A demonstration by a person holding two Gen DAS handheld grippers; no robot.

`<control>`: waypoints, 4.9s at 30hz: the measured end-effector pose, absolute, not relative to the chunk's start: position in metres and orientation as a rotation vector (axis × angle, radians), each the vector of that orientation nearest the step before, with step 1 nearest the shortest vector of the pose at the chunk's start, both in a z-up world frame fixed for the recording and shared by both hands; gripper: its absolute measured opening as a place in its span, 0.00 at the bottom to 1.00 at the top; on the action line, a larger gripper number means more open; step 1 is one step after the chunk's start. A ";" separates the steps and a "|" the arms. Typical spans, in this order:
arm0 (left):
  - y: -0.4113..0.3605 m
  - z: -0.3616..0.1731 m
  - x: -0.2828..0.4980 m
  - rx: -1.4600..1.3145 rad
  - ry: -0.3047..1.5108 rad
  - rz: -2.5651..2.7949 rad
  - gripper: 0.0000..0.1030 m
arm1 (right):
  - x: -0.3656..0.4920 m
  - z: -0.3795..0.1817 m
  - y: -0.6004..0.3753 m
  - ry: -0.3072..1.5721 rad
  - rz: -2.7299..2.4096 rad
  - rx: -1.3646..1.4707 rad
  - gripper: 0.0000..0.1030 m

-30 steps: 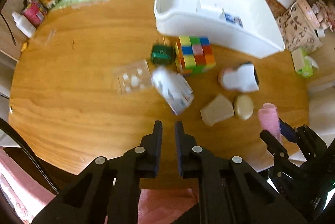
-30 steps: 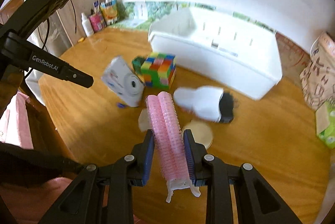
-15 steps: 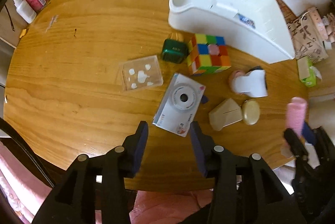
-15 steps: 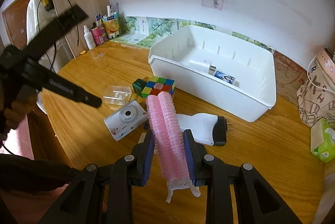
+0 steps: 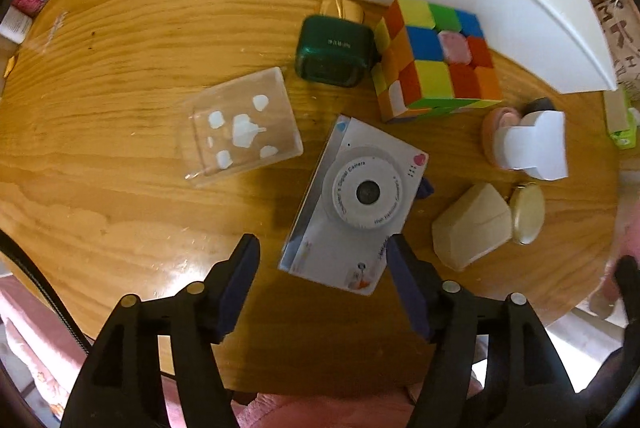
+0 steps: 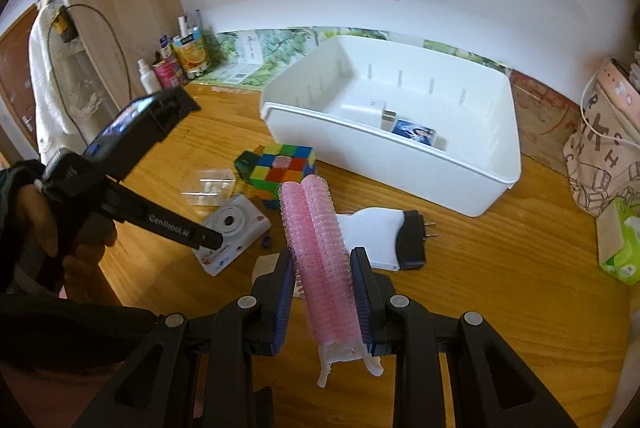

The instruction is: Organize rigid objects

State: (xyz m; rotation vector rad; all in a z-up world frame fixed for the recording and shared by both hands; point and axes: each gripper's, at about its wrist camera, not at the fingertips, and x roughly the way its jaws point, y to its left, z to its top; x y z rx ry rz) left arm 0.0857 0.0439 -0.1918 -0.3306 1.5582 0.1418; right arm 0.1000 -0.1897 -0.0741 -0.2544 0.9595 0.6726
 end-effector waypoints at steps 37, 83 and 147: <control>0.010 -0.160 0.113 -0.300 1.509 0.143 0.64 | 0.122 -0.036 -0.205 0.837 0.671 -0.303 0.27; 0.039 -0.053 0.179 -0.365 0.745 0.059 0.64 | 0.226 -0.054 -0.174 0.499 0.716 -0.277 0.27; 0.059 0.016 0.033 -0.400 0.498 0.220 0.84 | 0.146 -0.001 -0.215 0.486 0.682 -0.031 0.81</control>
